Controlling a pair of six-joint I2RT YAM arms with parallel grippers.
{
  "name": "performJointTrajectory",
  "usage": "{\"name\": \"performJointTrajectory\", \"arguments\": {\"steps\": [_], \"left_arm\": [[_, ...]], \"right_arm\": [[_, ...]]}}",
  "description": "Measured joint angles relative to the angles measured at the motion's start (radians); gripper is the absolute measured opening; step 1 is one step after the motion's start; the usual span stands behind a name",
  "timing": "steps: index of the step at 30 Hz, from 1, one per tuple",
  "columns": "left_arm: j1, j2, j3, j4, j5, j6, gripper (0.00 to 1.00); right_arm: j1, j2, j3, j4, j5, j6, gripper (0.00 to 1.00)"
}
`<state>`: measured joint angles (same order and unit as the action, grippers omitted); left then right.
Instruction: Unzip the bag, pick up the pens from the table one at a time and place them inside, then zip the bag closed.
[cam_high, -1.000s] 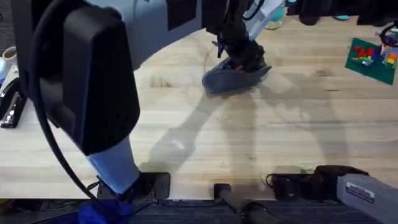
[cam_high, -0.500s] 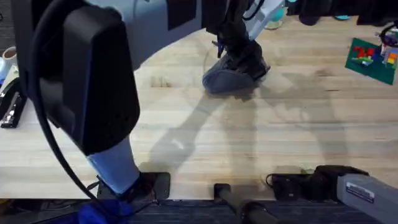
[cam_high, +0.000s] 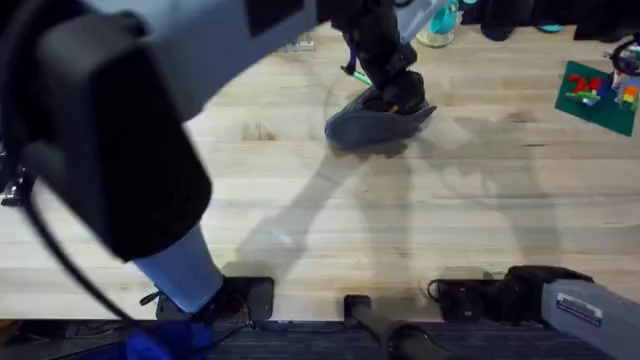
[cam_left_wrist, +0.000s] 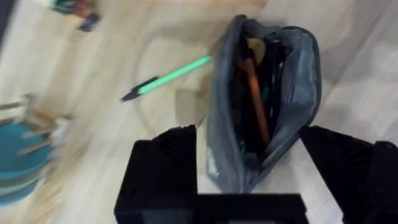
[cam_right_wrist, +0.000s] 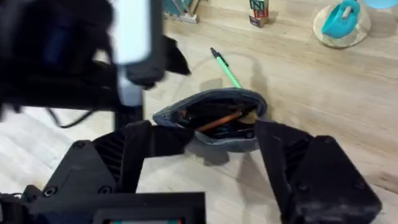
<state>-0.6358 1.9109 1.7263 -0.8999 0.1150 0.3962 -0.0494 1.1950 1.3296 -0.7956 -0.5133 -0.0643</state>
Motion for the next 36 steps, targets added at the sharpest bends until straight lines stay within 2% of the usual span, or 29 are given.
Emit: {"name": "performJointTrajectory", "arguments": {"steps": [8, 14, 17, 26, 30, 36], "left_arm": [[0.0, -0.113, 0.067, -0.07, -0.09, 0.004, 0.993], [0.02, -0.161, 0.068, -0.099, -0.109, 0.034, 0.993], [0.065, -0.179, 0.068, -0.116, -0.091, 0.07, 0.991], [0.263, -0.195, 0.068, -0.145, 0.062, 0.232, 0.991], [0.304, -0.195, 0.068, -0.145, 0.094, 0.309, 0.991], [0.326, -0.195, 0.068, -0.141, 0.11, 0.426, 0.99]], "right_arm": [[0.0, 0.0, 0.0, 0.0, 0.0, 0.0, 0.996], [0.0, 0.0, 0.0, 0.0, 0.0, 0.0, 0.995], [0.0, 0.0, 0.0, 0.0, 0.0, 0.0, 0.995], [0.0, 0.0, 0.0, 0.0, 0.0, 0.0, 0.996], [0.0, 0.0, 0.0, 0.0, 0.0, 0.0, 0.996], [0.0, 0.0, 0.0, 0.0, 0.0, 0.0, 0.996]]}}
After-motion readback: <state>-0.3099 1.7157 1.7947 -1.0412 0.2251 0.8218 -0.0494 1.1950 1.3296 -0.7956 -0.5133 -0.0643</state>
